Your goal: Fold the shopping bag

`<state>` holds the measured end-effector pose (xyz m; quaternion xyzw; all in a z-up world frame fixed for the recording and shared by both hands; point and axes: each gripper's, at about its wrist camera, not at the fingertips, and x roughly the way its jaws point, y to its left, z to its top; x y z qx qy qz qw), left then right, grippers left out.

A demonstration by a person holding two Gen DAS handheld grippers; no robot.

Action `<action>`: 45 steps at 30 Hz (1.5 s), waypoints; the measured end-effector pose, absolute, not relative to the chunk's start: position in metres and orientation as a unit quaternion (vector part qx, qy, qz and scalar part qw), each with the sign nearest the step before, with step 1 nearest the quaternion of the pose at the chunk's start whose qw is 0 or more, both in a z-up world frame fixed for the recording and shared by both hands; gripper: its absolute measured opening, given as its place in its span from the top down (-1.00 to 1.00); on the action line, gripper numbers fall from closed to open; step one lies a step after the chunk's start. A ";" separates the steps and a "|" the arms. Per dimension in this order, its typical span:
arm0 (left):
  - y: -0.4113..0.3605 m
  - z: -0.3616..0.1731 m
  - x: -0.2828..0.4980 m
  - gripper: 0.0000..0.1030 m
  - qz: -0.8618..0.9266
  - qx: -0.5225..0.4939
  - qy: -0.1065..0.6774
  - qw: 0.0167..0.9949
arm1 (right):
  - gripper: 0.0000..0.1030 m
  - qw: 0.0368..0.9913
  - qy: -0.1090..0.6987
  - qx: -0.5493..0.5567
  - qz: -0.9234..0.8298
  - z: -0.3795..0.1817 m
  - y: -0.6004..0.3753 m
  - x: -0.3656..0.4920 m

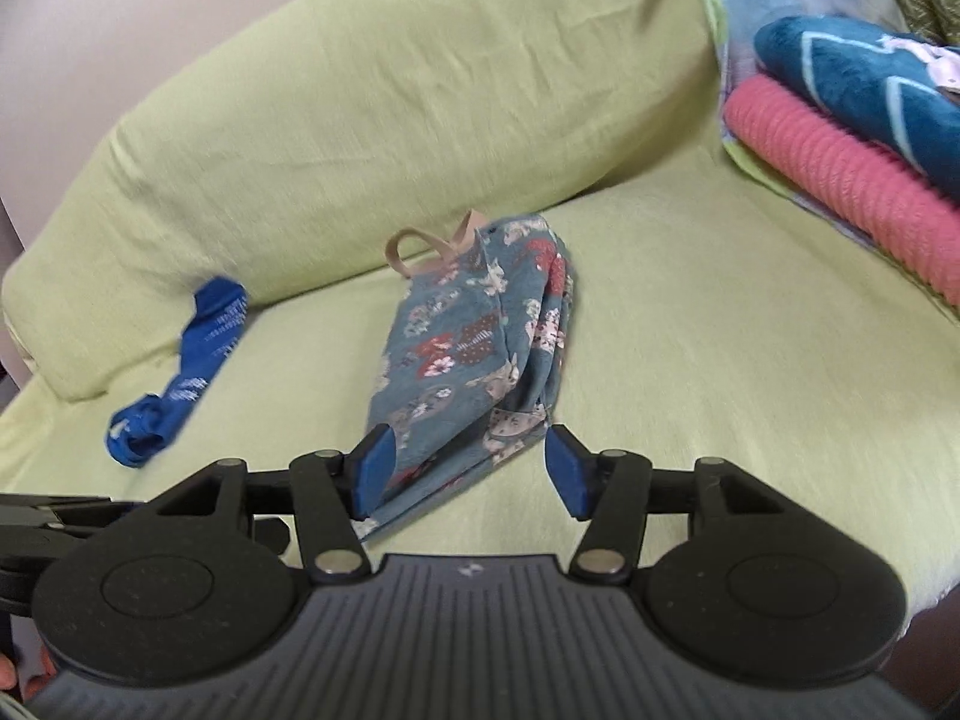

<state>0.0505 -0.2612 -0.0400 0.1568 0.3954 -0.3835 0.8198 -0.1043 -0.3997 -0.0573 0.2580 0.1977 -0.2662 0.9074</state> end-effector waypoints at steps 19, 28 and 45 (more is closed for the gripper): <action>-0.231 -0.101 -0.031 -0.42 -0.451 0.435 0.058 0.777 | -0.28 0.929 0.239 -0.061 -0.275 -0.066 -0.329 -0.118; -0.271 -0.167 0.004 -0.09 -0.459 0.610 -0.107 0.637 | -0.32 0.868 0.298 -0.346 -0.193 -0.125 -0.341 -0.055; -0.283 -0.169 0.067 0.68 -0.563 0.612 -0.155 0.533 | 0.62 0.824 0.300 -0.473 -0.085 -0.167 -0.355 -0.001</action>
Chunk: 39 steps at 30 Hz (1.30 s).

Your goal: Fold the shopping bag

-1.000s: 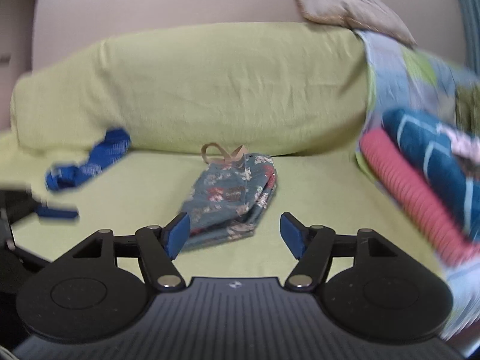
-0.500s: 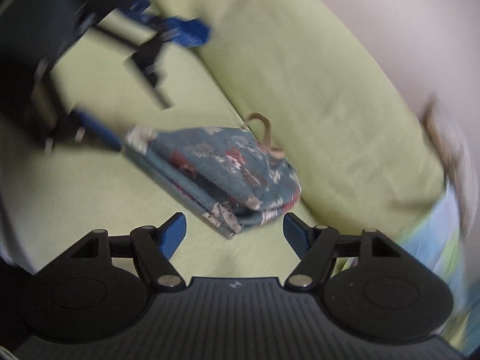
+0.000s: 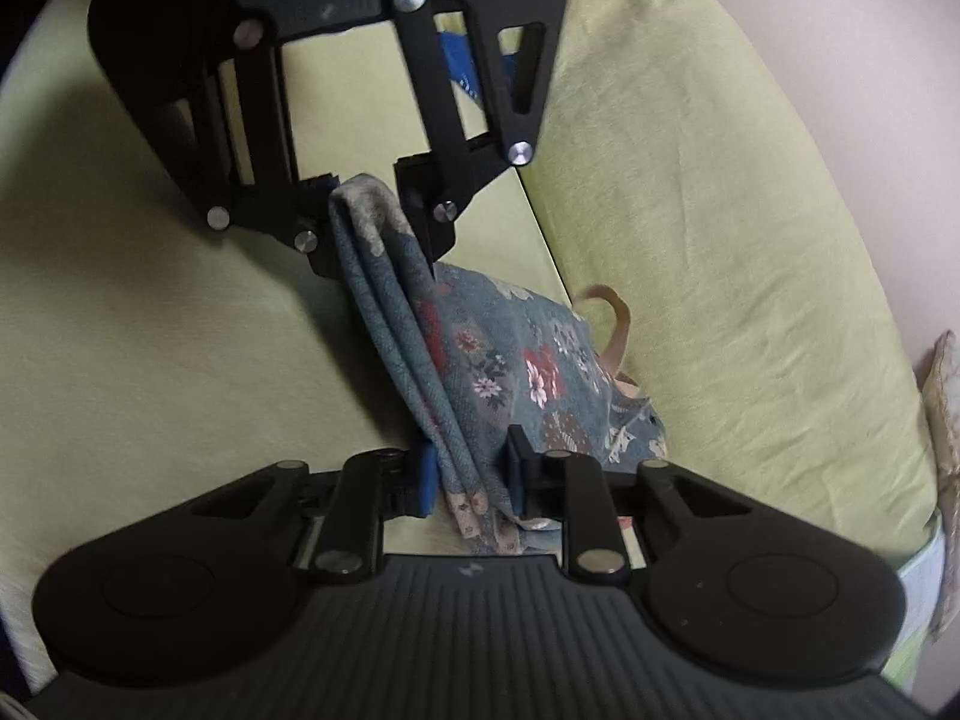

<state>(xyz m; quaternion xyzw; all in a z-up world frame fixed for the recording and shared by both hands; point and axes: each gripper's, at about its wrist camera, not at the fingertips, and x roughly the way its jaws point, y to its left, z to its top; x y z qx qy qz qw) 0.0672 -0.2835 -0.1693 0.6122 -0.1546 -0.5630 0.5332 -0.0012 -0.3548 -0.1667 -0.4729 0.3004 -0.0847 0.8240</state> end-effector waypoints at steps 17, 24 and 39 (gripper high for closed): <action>-0.214 -0.151 0.029 -0.34 -0.517 0.576 -0.116 0.623 | 0.16 0.845 0.276 -0.435 -0.145 -0.162 -0.290 -0.056; -0.225 -0.136 0.024 -0.37 -0.493 0.548 -0.051 0.674 | -0.54 0.871 0.257 -0.359 -0.214 -0.144 -0.284 -0.073; -0.240 -0.164 0.040 -0.36 -0.530 0.606 -0.179 0.566 | -0.05 0.795 0.270 -0.532 -0.112 -0.172 -0.301 -0.063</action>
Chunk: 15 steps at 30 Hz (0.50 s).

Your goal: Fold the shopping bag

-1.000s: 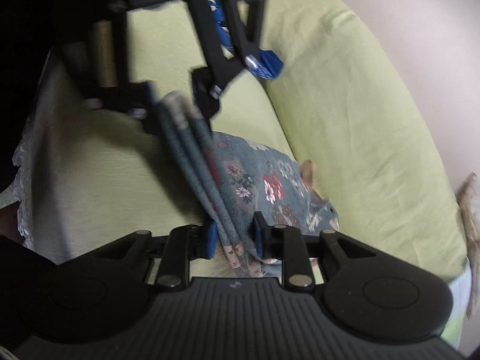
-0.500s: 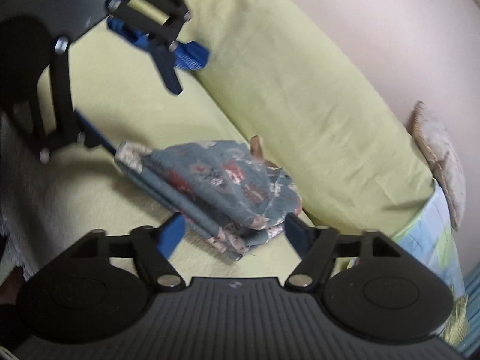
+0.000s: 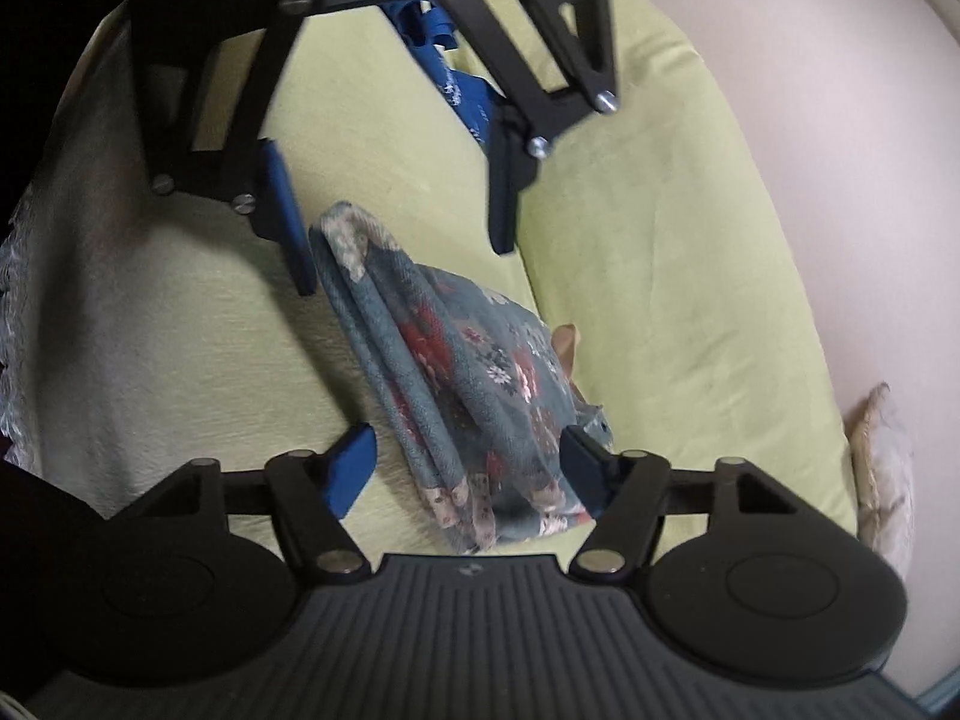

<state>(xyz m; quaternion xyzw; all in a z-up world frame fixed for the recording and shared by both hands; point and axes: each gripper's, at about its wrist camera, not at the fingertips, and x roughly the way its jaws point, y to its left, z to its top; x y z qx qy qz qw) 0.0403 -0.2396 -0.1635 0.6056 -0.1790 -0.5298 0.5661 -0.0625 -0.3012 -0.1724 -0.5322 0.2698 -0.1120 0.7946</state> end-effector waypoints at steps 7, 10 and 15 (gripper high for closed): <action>-0.247 -0.150 0.054 0.30 -0.599 0.591 -0.121 0.526 | 0.58 0.813 0.283 -0.506 -0.056 -0.170 -0.315 -0.067; -0.256 -0.130 0.069 0.34 -0.637 0.543 -0.042 0.545 | 0.59 0.856 0.310 -0.414 -0.017 -0.143 -0.338 -0.066; -0.285 -0.089 0.125 0.36 -0.689 0.386 0.176 0.588 | 0.58 0.906 0.372 -0.191 0.061 -0.094 -0.402 -0.053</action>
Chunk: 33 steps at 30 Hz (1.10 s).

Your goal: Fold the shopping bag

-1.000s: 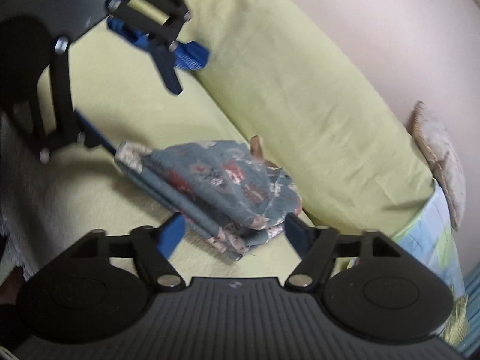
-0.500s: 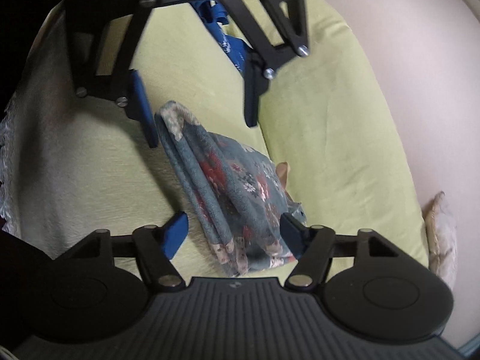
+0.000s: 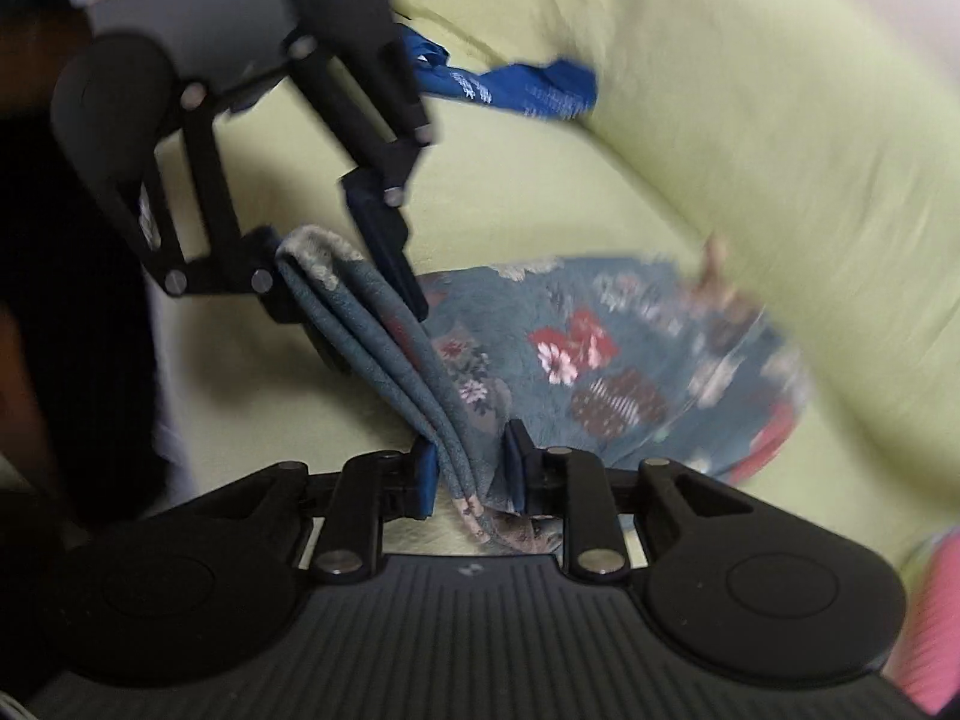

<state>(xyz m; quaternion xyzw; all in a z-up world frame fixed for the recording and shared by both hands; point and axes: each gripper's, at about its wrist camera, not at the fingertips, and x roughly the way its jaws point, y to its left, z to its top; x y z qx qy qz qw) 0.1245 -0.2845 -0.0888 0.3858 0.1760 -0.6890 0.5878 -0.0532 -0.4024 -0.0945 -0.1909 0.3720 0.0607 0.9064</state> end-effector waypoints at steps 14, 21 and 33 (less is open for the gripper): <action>-0.302 -0.096 0.198 0.40 -0.635 0.169 0.448 0.606 | 0.60 0.903 0.398 0.030 0.159 -0.084 -0.455 -0.002; -0.319 -0.093 0.206 0.43 -0.637 0.182 0.471 0.583 | 0.62 0.912 0.367 0.145 0.116 -0.086 -0.479 -0.017; -0.284 -0.048 0.150 0.49 -0.606 0.277 0.278 0.692 | 0.81 0.819 0.383 0.422 0.063 -0.113 -0.533 0.007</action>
